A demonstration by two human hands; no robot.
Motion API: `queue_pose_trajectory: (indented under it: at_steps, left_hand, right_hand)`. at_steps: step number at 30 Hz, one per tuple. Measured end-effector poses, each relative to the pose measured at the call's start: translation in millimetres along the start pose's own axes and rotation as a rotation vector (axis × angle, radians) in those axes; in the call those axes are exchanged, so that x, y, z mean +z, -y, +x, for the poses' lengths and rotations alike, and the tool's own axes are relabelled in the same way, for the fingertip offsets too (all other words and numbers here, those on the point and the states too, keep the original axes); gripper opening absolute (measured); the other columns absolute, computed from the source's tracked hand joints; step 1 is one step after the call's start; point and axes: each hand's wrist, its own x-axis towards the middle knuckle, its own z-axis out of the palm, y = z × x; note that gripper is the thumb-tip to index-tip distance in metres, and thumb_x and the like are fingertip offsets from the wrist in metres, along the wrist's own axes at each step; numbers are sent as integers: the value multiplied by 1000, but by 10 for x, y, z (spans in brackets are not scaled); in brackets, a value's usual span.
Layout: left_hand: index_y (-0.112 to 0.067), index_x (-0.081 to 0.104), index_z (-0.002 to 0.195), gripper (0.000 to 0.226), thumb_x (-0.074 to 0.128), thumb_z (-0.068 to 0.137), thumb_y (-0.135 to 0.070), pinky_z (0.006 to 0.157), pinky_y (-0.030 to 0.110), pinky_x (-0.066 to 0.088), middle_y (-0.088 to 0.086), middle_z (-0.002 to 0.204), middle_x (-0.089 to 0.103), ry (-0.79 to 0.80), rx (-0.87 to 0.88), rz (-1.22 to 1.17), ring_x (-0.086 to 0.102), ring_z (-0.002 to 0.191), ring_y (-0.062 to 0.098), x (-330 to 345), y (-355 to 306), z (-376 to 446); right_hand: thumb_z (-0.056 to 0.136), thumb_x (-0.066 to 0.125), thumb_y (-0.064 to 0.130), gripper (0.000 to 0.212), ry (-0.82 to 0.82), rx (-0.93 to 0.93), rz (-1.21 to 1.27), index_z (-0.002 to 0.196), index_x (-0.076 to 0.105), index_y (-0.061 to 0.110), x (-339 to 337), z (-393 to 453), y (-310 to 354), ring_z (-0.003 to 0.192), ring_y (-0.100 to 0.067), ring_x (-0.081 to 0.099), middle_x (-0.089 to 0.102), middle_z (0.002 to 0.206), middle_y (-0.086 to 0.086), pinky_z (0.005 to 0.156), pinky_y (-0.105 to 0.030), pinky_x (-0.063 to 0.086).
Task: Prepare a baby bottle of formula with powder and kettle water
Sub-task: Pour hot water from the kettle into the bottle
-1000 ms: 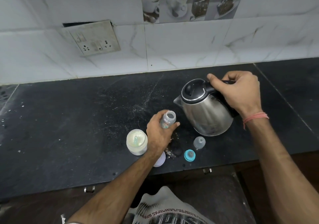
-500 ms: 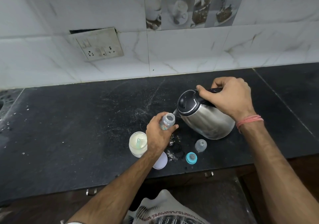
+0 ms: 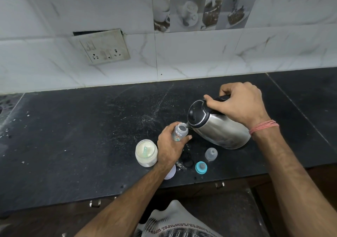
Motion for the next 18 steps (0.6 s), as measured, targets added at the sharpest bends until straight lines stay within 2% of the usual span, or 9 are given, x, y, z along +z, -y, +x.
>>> queue_pose_trajectory:
  at_steps: [2,9,18]
  left_hand:
    - [-49,74,122,56,104,79,-30,103,43,64,-21,120,78,6,8,5,74,115,3,19,10,-29]
    - [-37,77,128,55,104,81,-30,105,38,62,-15,124,78,37,6,5,73,116,4,77,53,-88]
    - [-56,67,115,60,105,80,-27,96,14,53,-17,122,77,42,11,19,71,115,-2,71,68,-116]
  right_hand:
    - [79,71,78,69,11,-18,-14,60,57,13,0,10,15,60,-20,59,55,48,2,72,-37,49]
    - [82,70,75,69,22,-110,-92,59,48,13,25,52,20,56,-18,53,51,46,3,68,-35,45]
    - [84,66,73,69,26,-186,-144,59,44,12,84,68,14,52,-20,47,45,44,3,64,-34,43]
